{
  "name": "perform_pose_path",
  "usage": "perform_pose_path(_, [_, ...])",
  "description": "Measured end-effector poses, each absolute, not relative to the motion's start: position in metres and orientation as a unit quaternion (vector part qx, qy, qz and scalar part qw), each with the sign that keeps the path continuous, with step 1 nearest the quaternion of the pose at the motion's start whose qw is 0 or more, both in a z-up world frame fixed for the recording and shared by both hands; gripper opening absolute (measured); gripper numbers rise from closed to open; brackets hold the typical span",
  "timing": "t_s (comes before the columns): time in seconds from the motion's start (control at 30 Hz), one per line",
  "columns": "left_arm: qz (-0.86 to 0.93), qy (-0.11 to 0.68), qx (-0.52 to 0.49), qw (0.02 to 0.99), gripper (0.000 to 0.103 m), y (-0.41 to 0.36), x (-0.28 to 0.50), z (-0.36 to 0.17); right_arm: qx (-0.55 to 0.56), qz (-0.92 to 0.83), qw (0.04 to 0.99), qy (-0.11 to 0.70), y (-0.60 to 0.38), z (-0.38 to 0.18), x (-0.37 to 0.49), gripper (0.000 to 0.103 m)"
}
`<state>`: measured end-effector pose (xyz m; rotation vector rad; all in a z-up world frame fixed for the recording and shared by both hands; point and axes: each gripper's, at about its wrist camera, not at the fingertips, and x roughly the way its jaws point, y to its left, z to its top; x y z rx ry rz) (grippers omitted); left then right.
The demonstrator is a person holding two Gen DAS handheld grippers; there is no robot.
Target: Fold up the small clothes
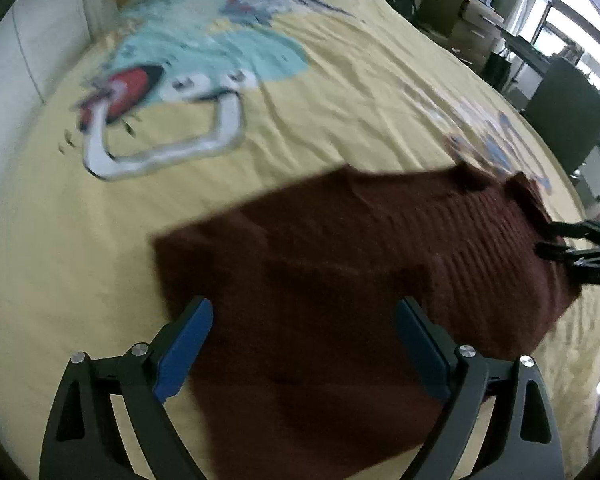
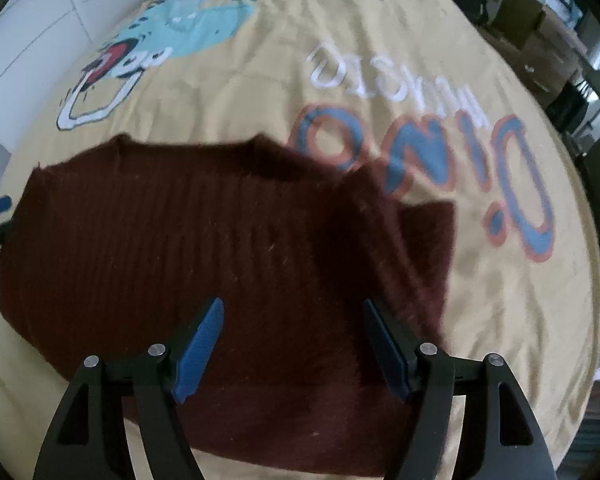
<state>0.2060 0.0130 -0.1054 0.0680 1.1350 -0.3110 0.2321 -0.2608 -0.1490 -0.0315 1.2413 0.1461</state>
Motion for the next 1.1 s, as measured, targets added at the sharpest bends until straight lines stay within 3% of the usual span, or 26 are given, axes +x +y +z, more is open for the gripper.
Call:
perform_pose_path(0.17, [-0.128, 0.559, 0.059, 0.817, 0.088, -0.006, 0.205, -0.138, -0.027, 0.058, 0.804, 0.591, -0.255, -0.175, 0.232, 0.074])
perform_pose_path(0.2, [-0.116, 0.559, 0.075, 0.818, 0.083, -0.009, 0.204, -0.144, -0.026, 0.057, 0.805, 0.59, -0.254, -0.176, 0.231, 0.073])
perform_pose_path(0.23, [-0.11, 0.556, 0.084, 0.819, 0.073, -0.011, 0.204, -0.146, -0.024, 0.056, 0.806, 0.589, -0.254, -0.176, 0.231, 0.069])
perform_pose_path(0.27, [-0.113, 0.554, 0.087, 0.82, 0.066, -0.012, 0.203, -0.148, -0.027, 0.054, 0.808, 0.586, -0.253, -0.177, 0.231, 0.055])
perform_pose_path(0.3, [-0.119, 0.553, 0.086, 0.82, 0.053, -0.012, 0.203, -0.148, -0.032, 0.052, 0.809, 0.584, -0.252, -0.176, 0.231, 0.046])
perform_pose_path(0.33, [-0.12, 0.552, 0.085, 0.82, 0.039, -0.012, 0.203, -0.149, -0.036, 0.054, 0.811, 0.581, -0.251, -0.175, 0.231, 0.03])
perform_pose_path(0.37, [-0.123, 0.551, 0.086, 0.821, 0.031, -0.012, 0.202, -0.148, -0.037, 0.056, 0.813, 0.579, -0.25, -0.174, 0.231, 0.022])
perform_pose_path(0.43, [-0.127, 0.549, 0.085, 0.822, 0.011, -0.01, 0.202, -0.146, -0.044, 0.056, 0.815, 0.575, -0.248, -0.172, 0.232, 0.013])
perform_pose_path(0.47, [-0.129, 0.547, 0.083, 0.823, 0.009, -0.009, 0.202, -0.145, -0.047, 0.056, 0.818, 0.571, -0.248, -0.17, 0.232, 0.008])
perform_pose_path(0.57, [-0.137, 0.541, 0.065, 0.827, 0.003, -0.004, 0.202, -0.138, -0.041, 0.056, 0.828, 0.557, -0.251, -0.161, 0.23, 0.006])
perform_pose_path(0.9, [-0.139, 0.488, 0.03, 0.861, 0.003, 0.006, 0.216, -0.087, 0.0, 0.038, 0.861, 0.506, -0.267, -0.122, 0.248, 0.0])
perform_pose_path(1.1, [-0.114, 0.522, 0.05, 0.844, 0.003, 0.006, 0.23, -0.123, 0.037, 0.053, 0.837, 0.543, -0.27, -0.143, 0.259, 0.001])
